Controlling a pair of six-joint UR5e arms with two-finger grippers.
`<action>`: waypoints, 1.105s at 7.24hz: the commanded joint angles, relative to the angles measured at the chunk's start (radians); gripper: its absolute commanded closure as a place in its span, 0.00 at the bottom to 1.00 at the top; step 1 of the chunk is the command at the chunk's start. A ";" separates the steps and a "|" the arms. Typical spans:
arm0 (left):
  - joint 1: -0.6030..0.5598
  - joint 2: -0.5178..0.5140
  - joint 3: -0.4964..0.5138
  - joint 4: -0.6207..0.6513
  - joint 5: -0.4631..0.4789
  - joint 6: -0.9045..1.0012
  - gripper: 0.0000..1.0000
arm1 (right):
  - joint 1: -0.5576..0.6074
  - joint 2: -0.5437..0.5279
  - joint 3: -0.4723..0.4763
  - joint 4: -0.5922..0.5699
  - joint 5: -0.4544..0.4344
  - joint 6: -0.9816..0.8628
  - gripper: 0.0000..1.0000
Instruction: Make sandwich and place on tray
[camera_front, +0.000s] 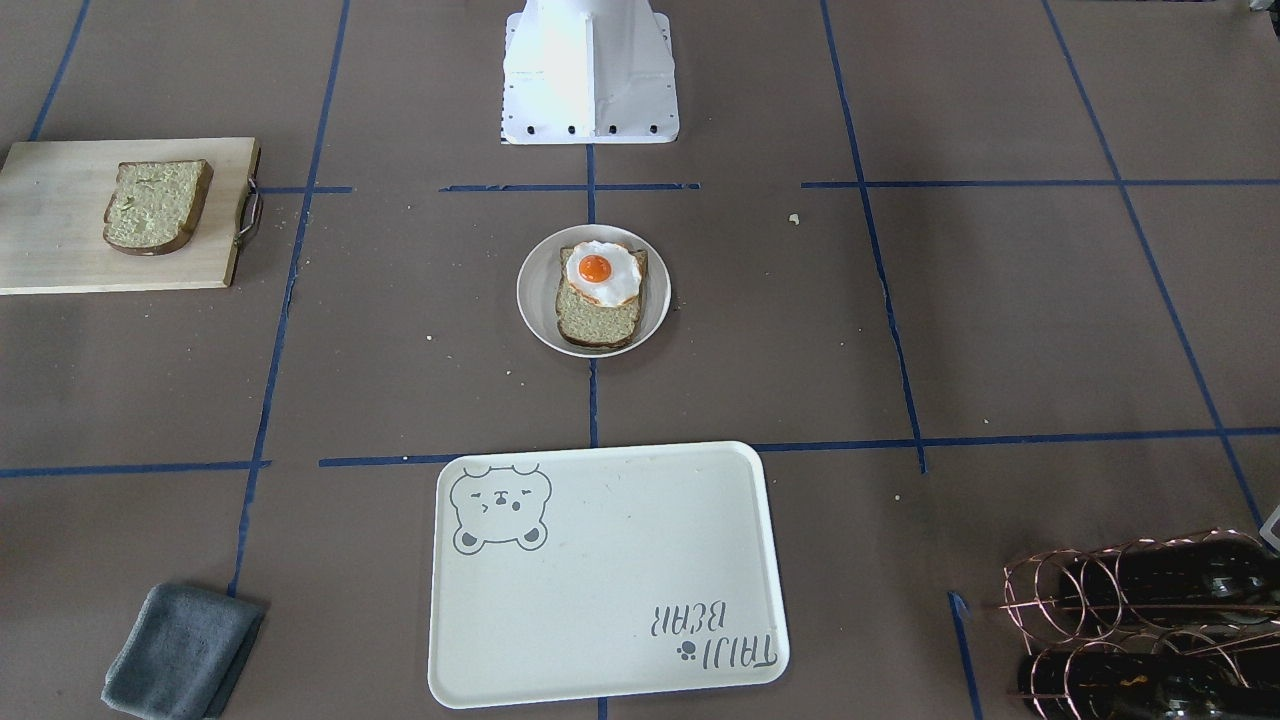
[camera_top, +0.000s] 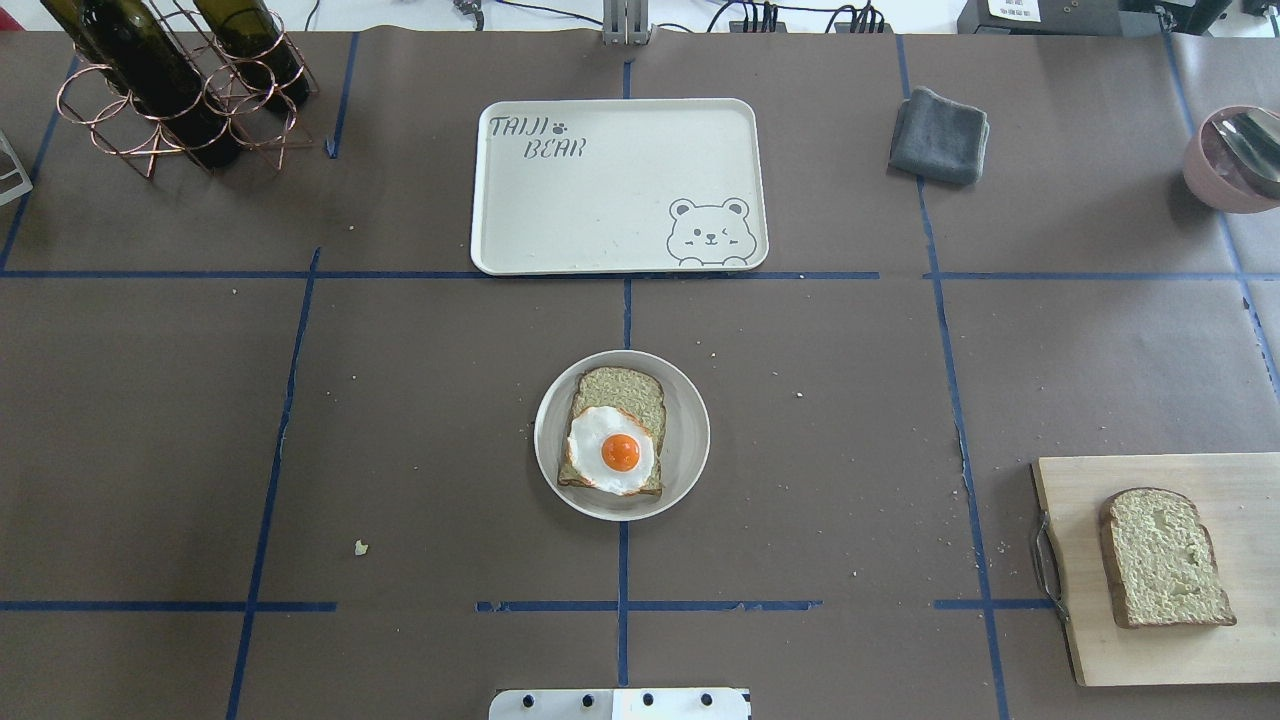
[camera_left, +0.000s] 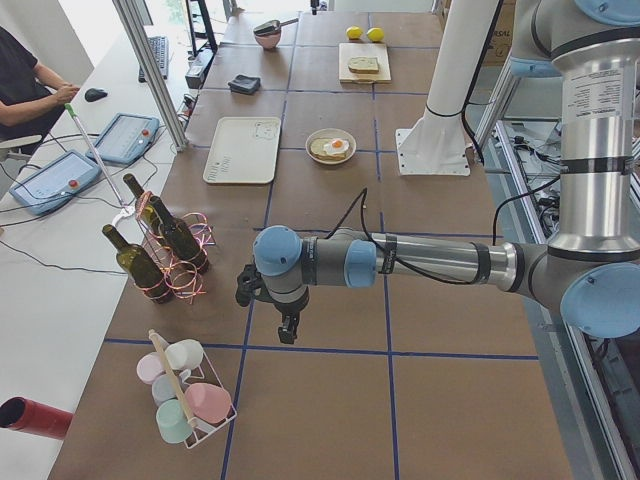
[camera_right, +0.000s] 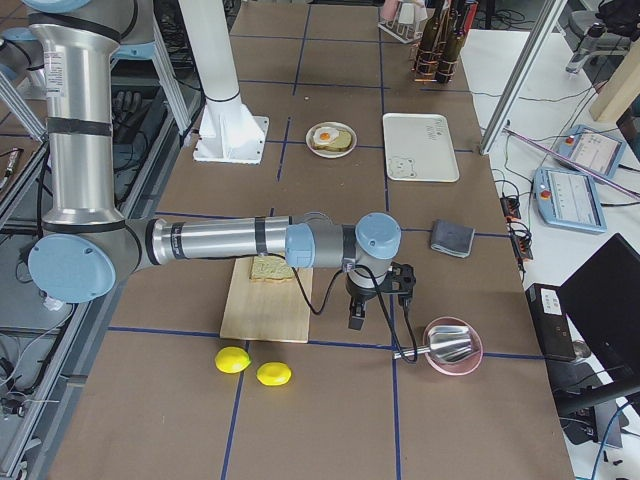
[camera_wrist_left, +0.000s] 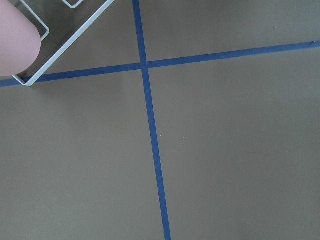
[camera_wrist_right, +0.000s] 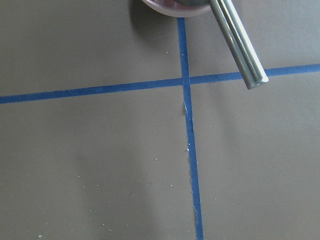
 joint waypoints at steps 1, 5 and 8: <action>-0.001 -0.003 -0.030 0.003 -0.005 -0.001 0.00 | 0.000 -0.001 -0.001 0.004 0.002 0.009 0.00; 0.018 -0.006 -0.036 -0.004 -0.006 -0.005 0.00 | -0.005 -0.001 -0.001 0.004 0.043 0.017 0.00; 0.019 -0.001 -0.029 -0.067 -0.011 0.001 0.00 | -0.067 -0.001 0.002 0.073 0.065 0.018 0.00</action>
